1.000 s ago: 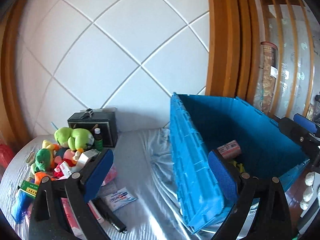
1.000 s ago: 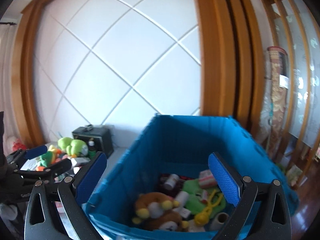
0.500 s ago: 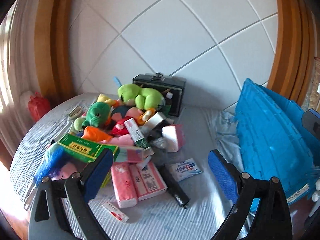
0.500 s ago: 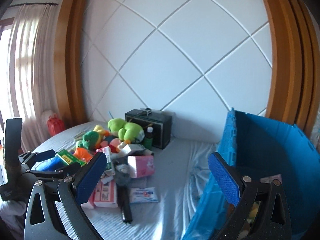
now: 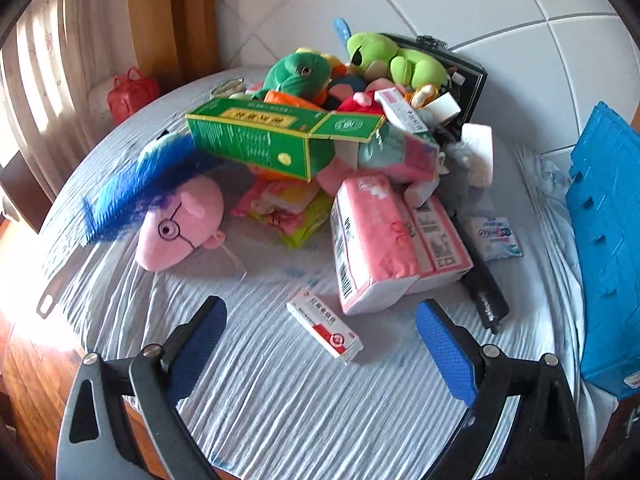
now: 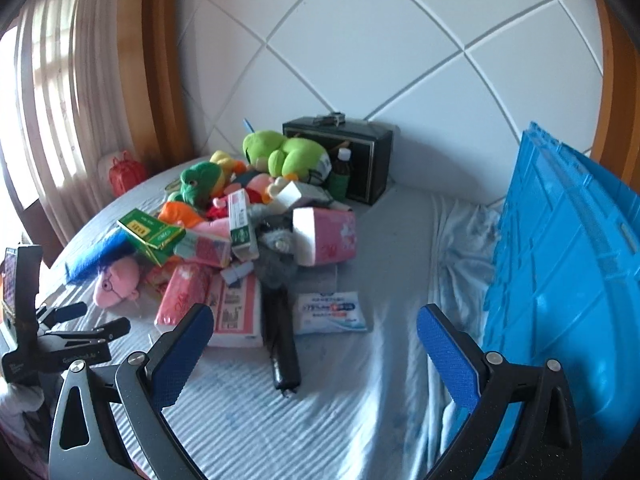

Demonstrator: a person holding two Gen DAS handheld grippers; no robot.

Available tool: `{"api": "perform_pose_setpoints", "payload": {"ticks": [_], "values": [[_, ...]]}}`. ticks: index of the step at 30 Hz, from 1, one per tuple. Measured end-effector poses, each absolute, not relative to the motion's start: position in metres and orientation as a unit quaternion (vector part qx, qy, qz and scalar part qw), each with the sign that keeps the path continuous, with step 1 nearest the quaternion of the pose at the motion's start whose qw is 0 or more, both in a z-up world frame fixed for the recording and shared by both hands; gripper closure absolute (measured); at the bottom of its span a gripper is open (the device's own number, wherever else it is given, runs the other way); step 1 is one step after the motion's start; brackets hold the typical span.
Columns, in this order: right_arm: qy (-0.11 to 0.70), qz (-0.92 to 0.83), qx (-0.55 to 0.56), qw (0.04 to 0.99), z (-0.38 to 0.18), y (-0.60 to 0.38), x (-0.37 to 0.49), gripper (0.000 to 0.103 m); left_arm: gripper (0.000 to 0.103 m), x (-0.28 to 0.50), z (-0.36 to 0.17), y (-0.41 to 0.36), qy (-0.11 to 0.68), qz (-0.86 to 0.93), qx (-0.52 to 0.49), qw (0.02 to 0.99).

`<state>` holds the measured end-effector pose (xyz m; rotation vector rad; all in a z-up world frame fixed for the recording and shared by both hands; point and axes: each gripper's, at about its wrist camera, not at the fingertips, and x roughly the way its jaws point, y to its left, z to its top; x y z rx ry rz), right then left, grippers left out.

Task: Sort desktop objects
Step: 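Grasp the red-white ointment box with left tool while right tool grasps pink tissue pack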

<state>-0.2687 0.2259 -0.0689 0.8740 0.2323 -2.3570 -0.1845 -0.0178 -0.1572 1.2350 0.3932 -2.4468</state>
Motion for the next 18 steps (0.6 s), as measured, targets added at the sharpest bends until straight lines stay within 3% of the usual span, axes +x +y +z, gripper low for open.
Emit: {"api": "perform_pose_setpoints", "payload": {"ticks": [12, 16, 18], "values": [[0.121, -0.845, 0.424, 0.302, -0.146, 0.21, -0.282, 0.0, 0.009, -0.216, -0.251, -0.024, 0.173, -0.823, 0.499, 0.208], [0.129, -0.835, 0.44, 0.304, -0.156, 0.204, -0.283, 0.0, 0.034, -0.209, -0.261, -0.034, 0.171, -0.819, 0.509, 0.204], [0.127, -0.832, 0.443, 0.308, -0.159, 0.197, -0.282, 0.0, 0.051, -0.205, -0.26, -0.04, 0.161, -0.819, 0.51, 0.207]]}}
